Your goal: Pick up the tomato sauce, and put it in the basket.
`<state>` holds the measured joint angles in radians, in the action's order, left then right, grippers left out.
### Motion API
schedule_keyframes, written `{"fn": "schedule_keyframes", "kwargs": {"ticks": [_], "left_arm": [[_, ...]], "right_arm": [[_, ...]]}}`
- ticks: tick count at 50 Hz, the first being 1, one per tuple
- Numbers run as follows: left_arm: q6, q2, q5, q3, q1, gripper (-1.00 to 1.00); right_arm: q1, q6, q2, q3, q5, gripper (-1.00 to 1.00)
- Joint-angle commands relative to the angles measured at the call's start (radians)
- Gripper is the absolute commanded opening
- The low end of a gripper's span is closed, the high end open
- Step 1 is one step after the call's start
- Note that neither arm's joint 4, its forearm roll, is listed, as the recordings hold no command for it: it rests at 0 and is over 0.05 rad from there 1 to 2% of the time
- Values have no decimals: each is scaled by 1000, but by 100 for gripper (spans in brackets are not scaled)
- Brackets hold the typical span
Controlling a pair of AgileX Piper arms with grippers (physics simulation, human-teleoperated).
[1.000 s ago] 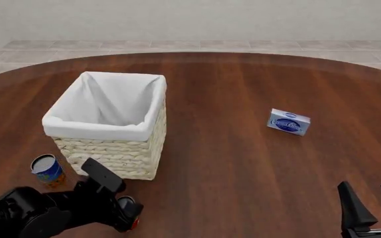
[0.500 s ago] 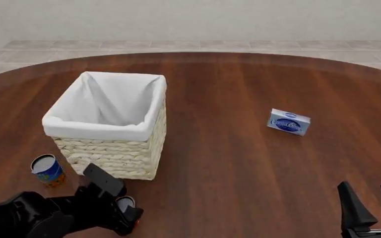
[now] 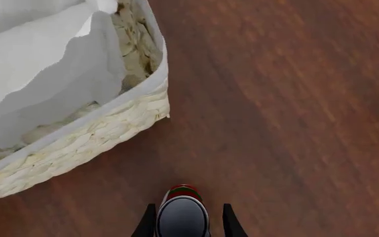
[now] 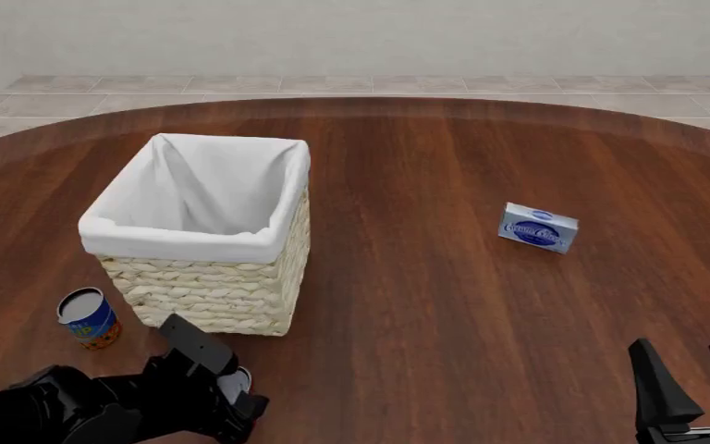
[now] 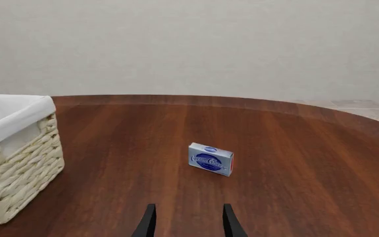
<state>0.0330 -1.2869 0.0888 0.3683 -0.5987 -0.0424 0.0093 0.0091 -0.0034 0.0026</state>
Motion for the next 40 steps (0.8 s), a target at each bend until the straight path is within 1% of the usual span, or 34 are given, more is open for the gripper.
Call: {"fn": "schedule_keyframes", "kwargs": {"ticks": [1,10,11,12,13,14,18,19,20,21,23,24,26,40], "left_arm": [[10,-20,-31,-19,-1,100],[9,-24,-40,-30,-8,100],[-5,-15,-38,-30,9,100],[-36,-1,-33,-31,30,100],[-36,-1,-33,-31,30,100],[-41,3,-30,-28,30,-100],[-52,7,-30,-27,28,-100],[-67,17,-28,-26,42,-100],[-64,18,-23,-24,31,-100],[-88,16,-20,-24,57,-100],[-94,37,-6,-16,57,-100],[-101,40,-3,-15,82,-100],[-101,40,1,-14,73,-100],[-128,92,63,15,79,-100]], "right_arm": [[-1,1,-1,0,1,100],[-1,1,-2,-1,2,100],[-1,1,-2,-1,2,100],[-1,1,-3,-1,2,100],[-1,1,-3,-1,2,100],[-1,1,-3,-1,3,100],[0,-1,-3,-1,2,100],[1,-1,-2,-2,2,100],[1,-1,-2,-2,1,100],[1,-1,-2,-2,1,100],[1,-1,-1,-2,0,100],[0,-1,-1,-2,1,100],[0,-1,-1,-2,0,100],[-2,-1,1,-2,-1,100]]}}
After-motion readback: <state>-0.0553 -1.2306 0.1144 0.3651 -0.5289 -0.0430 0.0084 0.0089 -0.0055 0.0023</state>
